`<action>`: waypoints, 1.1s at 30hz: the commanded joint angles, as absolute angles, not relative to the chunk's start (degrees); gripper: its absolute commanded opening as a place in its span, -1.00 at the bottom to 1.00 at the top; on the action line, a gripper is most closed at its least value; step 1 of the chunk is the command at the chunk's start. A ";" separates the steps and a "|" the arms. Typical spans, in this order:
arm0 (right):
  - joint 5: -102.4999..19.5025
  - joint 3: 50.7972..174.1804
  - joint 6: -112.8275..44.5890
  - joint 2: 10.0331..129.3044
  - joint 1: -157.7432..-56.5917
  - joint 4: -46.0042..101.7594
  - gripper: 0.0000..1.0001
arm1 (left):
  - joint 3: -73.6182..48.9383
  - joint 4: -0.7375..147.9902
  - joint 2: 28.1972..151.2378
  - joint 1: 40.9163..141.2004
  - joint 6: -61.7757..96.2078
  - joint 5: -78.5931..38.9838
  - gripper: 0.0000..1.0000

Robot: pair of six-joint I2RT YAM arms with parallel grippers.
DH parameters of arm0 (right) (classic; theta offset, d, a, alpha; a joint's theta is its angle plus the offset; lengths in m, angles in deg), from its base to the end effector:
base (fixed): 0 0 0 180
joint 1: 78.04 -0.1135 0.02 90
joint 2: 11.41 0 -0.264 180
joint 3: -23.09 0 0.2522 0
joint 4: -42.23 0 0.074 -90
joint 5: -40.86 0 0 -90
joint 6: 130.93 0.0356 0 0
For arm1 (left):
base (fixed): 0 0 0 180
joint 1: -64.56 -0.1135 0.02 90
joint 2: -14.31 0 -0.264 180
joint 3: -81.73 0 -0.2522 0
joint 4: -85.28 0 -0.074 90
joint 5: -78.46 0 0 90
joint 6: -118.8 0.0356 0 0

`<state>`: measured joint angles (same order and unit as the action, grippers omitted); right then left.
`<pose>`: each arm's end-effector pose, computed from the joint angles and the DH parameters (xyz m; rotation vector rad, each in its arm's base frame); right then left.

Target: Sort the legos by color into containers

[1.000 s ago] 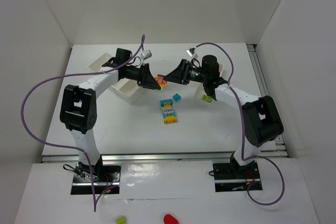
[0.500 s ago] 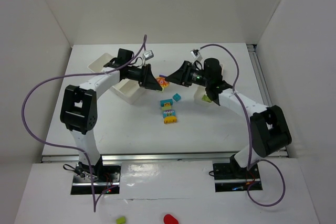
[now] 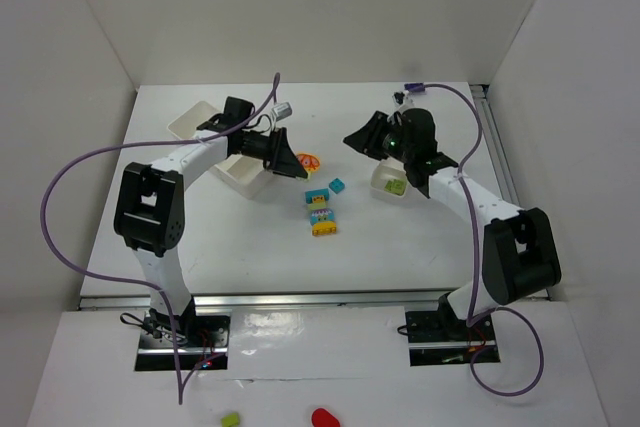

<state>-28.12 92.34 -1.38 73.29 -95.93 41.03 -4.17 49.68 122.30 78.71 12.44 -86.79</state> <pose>0.3210 0.1170 0.2785 0.1020 1.9704 1.0174 0.3798 -0.1312 0.2409 0.5776 2.1905 -1.8319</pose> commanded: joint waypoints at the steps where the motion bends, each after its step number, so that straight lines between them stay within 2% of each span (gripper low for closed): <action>1: -30.41 94.42 -4.63 73.14 -95.53 36.92 -0.24 | -4.79 49.29 119.60 78.01 14.73 -87.13 -1.00; 7: -39.10 94.06 -6.73 69.02 -95.00 31.31 -0.24 | -4.09 49.29 119.08 76.96 13.33 -83.26 -1.00; 9: -45.58 94.94 -7.36 68.04 -95.00 29.01 -0.15 | -2.69 48.06 119.08 76.95 12.71 -80.89 -1.00; 12: -55.42 97.14 -7.36 66.82 -94.48 24.09 0.07 | -0.58 46.39 119.08 76.95 12.71 -78.17 -1.00; 13: -58.08 97.84 -6.75 66.81 -94.48 21.03 0.31 | 0.21 45.69 119.08 76.95 12.71 -77.64 -1.00; 17: -68.55 106.00 -3.67 71.90 -92.72 11.71 0.63 | 1.27 45.16 119.08 76.95 12.71 -75.10 -1.00; 20: -74.44 112.23 -2.00 78.13 -90.00 8.88 0.74 | 1.27 45.16 119.08 76.95 12.10 -72.72 -1.00; 25: -77.44 126.74 -2.96 95.96 -85.25 6.68 0.74 | 2.41 43.13 120.30 76.95 11.48 -68.94 -1.00; 33: -76.83 161.81 -4.28 123.30 -79.54 0.17 0.83 | 5.14 41.73 122.59 76.95 11.48 -66.91 -1.00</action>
